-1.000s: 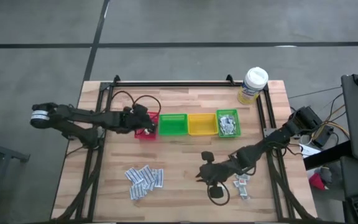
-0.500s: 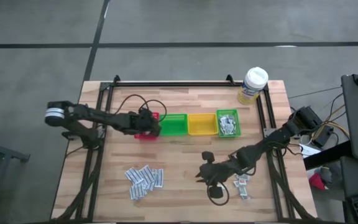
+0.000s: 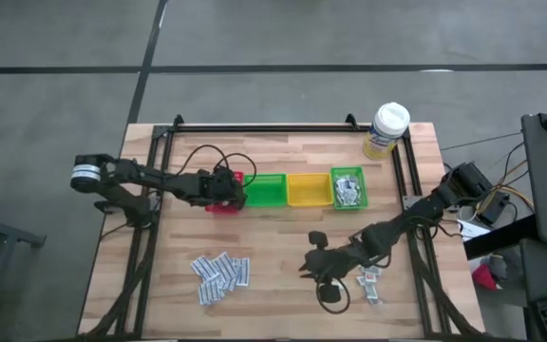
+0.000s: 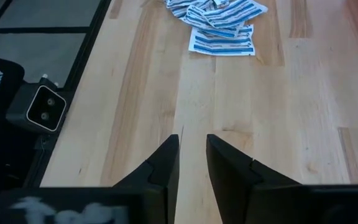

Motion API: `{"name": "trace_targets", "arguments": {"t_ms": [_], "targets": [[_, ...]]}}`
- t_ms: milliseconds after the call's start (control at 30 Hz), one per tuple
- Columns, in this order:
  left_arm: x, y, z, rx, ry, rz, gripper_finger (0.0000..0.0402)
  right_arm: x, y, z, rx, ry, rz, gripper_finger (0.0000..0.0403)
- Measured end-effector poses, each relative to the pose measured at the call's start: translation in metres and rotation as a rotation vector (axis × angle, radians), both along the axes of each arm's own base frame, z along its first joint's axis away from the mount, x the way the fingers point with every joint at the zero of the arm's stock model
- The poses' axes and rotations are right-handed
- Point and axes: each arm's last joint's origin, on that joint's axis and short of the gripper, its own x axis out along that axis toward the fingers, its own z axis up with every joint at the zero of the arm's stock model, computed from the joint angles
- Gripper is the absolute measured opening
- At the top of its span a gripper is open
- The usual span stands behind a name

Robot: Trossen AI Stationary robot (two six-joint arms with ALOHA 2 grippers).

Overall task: Pick & Place First Aid Supplies
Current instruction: Put the green bandage into the red bin

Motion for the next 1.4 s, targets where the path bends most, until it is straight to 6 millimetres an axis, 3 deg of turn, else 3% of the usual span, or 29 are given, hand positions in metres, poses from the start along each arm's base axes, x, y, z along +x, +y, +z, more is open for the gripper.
{"name": "trace_targets", "arguments": {"t_ms": [267,433,867,1067,1400], "targets": [[-0.001,0.0,0.002,0.012,0.005,-0.022,0.0105,0.0,0.0,0.0,0.0,0.001,0.001,0.0071],[-0.007,-0.001,0.018,0.031,-0.019,-0.059,0.0132,-0.002,0.002,-0.001,-0.002,0.008,0.009,0.008],[-0.042,-0.009,0.082,-0.002,-0.299,-0.173,0.0136,-0.022,0.012,-0.013,-0.003,0.196,-0.01,0.0087],[-0.05,-0.019,0.096,0.046,-0.332,-0.322,0.0136,-0.034,0.011,-0.019,0.063,0.373,-0.031,0.0074],[-0.04,-0.052,0.111,0.224,-0.401,-0.664,0.0136,-0.04,0.012,-0.022,0.168,0.514,0.013,0.0068]]}}
